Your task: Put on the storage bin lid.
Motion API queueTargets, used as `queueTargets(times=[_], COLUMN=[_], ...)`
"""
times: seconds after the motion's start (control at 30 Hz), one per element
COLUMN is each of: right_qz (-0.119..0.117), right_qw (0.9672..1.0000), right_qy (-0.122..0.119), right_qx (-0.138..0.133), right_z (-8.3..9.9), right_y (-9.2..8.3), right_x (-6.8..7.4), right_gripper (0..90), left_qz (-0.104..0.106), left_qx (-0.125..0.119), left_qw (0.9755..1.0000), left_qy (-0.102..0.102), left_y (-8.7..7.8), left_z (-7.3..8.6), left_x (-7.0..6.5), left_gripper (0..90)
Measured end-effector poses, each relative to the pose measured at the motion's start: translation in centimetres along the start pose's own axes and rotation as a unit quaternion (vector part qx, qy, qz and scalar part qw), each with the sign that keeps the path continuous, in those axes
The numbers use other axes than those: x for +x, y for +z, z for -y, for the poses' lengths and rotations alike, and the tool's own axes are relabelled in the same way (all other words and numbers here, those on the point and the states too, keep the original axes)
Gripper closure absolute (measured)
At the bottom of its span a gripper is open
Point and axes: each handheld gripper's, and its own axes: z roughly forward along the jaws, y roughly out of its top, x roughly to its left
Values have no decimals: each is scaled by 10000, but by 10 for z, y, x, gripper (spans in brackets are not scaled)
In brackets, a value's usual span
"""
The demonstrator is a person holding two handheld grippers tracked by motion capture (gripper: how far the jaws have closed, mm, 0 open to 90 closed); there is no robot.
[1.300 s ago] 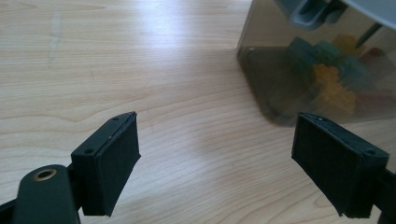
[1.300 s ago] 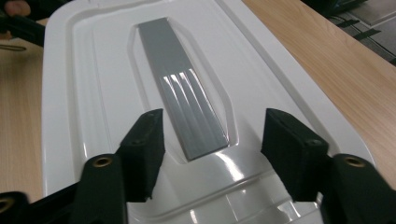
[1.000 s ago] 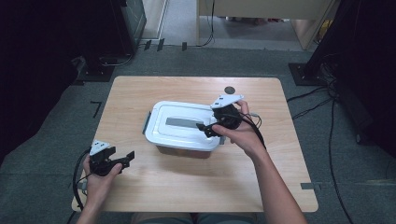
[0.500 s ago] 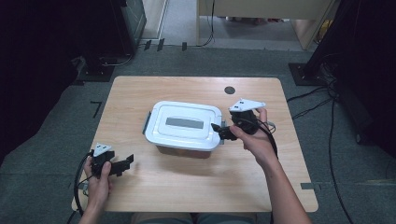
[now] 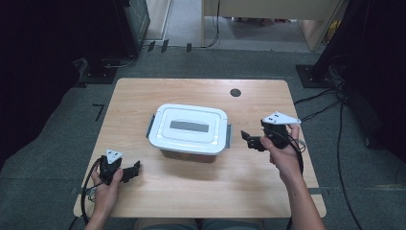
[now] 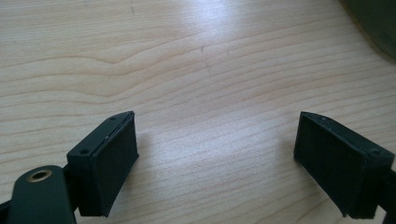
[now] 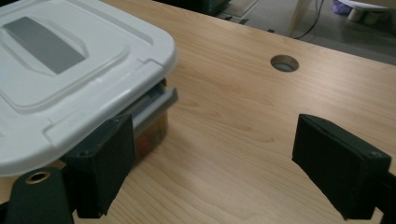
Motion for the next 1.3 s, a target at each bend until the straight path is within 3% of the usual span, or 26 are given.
queueTargets(times=[0.23, 0.6, 0.9, 1.1, 1.3], right_qz=[333, 576, 834, 1029, 1217], right_qw=[9991, 9960, 9907, 9866, 9830], right_qy=[202, 473, 728, 768, 837], right_qx=[151, 494, 793, 1008, 1091], right_z=[25, 69, 108, 129, 142], right_y=[-3, -3, -4, -9, -15], right_x=[-19, -38, -53, -55, -56], right_gripper=[134, 135, 132, 27, 0], left_qz=[-7, 3, 4, 4, 5], left_qx=[-13, -10, -11, -12, -12], left_qw=[10000, 10000, 10000, 10000, 10000], left_qy=[-10, 1, 1, 3, 3], left_y=[0, 0, 0, 0, 0], left_z=[0, 0, 0, 0, 0], left_x=[0, 0, 0, 0, 0], left_gripper=[122, 121, 121, 122, 122])
